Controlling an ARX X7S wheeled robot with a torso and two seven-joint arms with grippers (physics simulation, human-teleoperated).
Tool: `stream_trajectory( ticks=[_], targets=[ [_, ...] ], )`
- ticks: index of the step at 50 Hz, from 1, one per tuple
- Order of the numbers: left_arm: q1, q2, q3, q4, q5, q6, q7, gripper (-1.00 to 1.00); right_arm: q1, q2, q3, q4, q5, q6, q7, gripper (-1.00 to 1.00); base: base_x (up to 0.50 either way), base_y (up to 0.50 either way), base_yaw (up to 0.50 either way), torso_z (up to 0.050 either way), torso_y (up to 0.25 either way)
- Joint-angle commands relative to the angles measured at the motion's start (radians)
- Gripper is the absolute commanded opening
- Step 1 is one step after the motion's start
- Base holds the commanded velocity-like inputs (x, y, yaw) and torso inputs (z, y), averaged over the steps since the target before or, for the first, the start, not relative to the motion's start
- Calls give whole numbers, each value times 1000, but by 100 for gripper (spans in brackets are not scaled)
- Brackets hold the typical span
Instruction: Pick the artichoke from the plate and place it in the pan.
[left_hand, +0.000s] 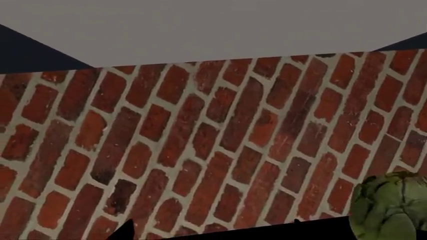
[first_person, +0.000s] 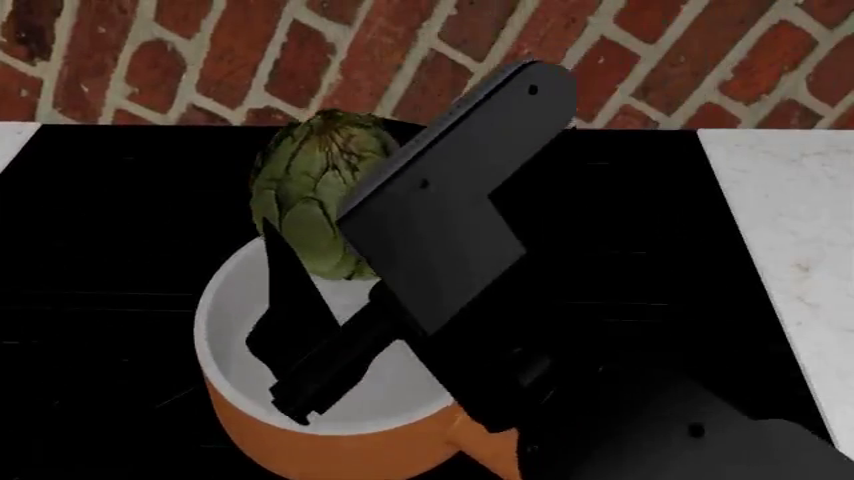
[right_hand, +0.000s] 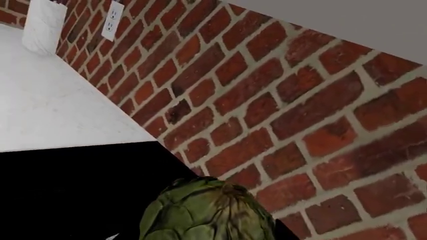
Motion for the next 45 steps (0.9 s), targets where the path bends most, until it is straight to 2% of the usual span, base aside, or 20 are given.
stream_trajectory(
  ticks=[1, 14, 22, 30, 31, 45],
  targets=[
    [8, -4, -1, 2, -1, 8, -5, 100, 0, -15, -57, -40, -41, -17, -57, -100, 0, 0, 0, 0, 0],
    [25, -8, -3, 12, -11, 16, -23, 100, -24, 11, -120, 58, -124, -58, -72, -100, 0, 0, 0, 0, 1],
    [26, -18, -5, 16, -27, 20, -31, 100, 10, 1, -104, 85, -71, 54, -51, -100, 0, 0, 0, 0, 0],
    [33, -21, -6, 13, -23, 29, -25, 100, 13, 0, -97, 80, -56, 56, -55, -100, 0, 0, 0, 1, 1],
    [33, -21, -4, 12, -21, 30, -23, 100, 16, 0, -95, 78, -56, 52, -57, 100, 0, 0, 0, 0, 0],
    [38, -16, 10, 6, -1, 40, -16, 100, 58, -10, -37, 60, -39, 30, -43, 100, 0, 0, 0, 0, 0]
  ],
)
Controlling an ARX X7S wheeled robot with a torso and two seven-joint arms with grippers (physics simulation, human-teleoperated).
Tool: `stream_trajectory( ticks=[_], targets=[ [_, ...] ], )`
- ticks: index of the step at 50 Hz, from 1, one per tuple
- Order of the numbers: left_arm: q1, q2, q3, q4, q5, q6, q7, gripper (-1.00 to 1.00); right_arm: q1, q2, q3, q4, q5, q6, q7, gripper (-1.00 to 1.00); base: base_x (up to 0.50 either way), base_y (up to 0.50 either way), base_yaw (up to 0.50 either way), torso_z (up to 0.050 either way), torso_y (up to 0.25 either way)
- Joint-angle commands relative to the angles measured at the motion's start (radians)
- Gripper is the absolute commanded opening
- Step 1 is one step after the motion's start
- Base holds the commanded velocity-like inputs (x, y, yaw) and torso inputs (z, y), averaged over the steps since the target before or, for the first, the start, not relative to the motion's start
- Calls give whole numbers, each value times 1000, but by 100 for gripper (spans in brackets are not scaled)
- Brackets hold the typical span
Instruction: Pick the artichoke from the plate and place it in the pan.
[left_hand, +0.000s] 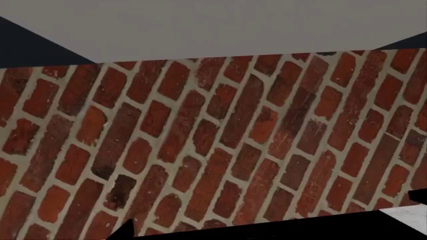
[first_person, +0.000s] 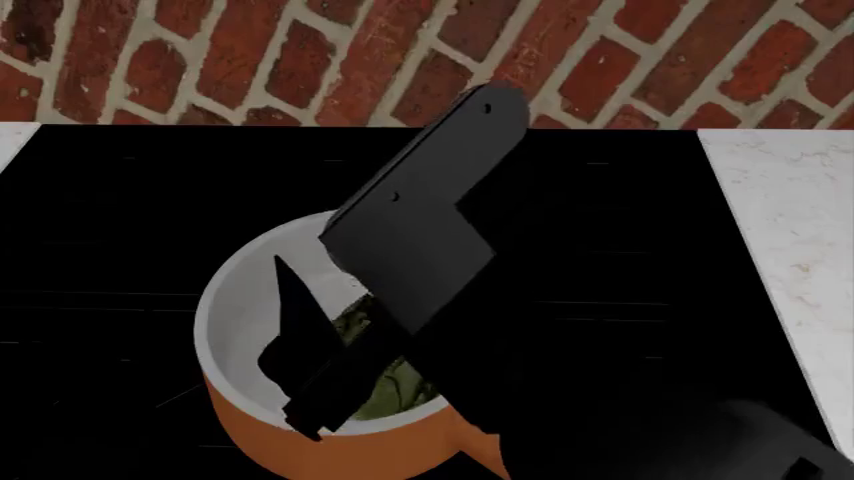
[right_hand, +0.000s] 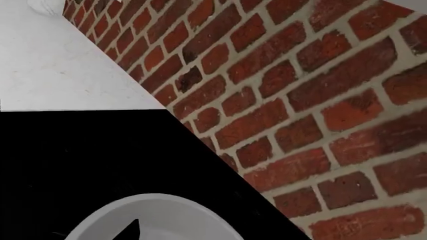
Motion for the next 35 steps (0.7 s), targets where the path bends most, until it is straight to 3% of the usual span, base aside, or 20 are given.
stream_trajectory(
  ticks=[1, 11, 20, 25, 29, 35],
  targets=[
    [5, 0, 8, -2, 9, 8, 3, 100, 41, -12, 53, -5, 4, -8, 11, 100, 0, 0, 0, 0, 0],
    [-1, -13, 2, 0, -7, 13, -6, 100, 206, -18, 270, -15, 61, 49, 121, 100, 0, 0, 0, 0, 0],
    [-18, -3, 22, -24, 23, 21, 16, 100, 97, 55, 452, -70, 92, 81, 237, 100, 0, 0, 0, 0, 0],
    [20, 20, -29, -43, 37, 74, 29, 100, -57, 67, 555, -140, 117, 82, 309, 100, 0, 0, 0, 0, 0],
    [57, 49, -46, -81, 84, 118, 74, 100, -141, 27, 694, -170, 218, 127, 386, 100, 0, 0, 0, 0, 0],
    [130, 107, -63, -131, 151, 185, 129, 100, -273, -1, 777, -192, 249, 112, 418, 100, 0, 0, 0, 0, 0]
  ],
)
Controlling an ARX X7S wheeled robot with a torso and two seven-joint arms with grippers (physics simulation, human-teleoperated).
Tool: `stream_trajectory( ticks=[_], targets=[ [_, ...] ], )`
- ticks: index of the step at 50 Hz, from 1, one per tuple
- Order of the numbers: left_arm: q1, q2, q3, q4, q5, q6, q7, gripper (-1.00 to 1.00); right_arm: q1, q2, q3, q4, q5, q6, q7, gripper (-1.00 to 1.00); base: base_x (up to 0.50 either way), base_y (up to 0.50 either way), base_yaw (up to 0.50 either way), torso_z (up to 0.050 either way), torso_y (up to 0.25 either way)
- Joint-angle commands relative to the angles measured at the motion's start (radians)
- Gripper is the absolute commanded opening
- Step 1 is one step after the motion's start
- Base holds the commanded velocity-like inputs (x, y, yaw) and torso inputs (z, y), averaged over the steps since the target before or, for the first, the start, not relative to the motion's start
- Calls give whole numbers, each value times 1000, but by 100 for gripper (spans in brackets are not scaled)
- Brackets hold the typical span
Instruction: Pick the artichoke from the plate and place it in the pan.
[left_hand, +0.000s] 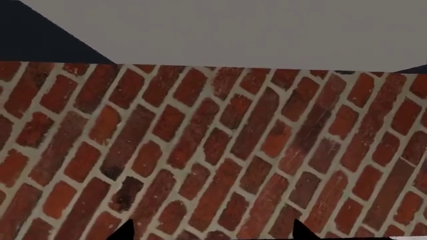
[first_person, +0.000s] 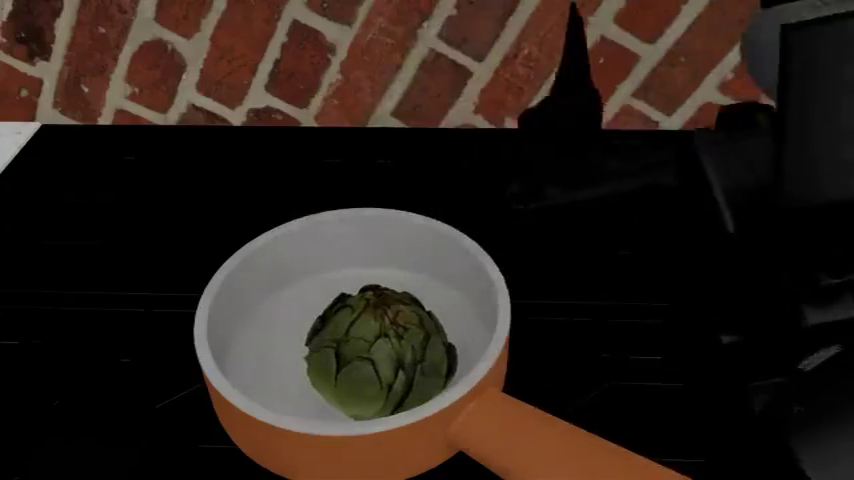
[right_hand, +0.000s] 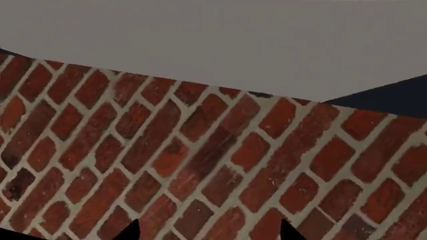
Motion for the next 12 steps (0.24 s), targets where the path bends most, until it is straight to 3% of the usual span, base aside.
stream_trajectory(
  ticks=[1, 12],
  targets=[
    [84, 80, -25, -79, 100, 102, 82, 100, -211, -34, 210, -67, 97, 18, 111, 100, 0, 0, 0, 0, 0],
    [66, 167, 62, -145, 203, 159, 141, 100, -289, -56, 208, -50, 61, -51, 77, 100, 0, 0, 0, 0, 0]
  ],
)
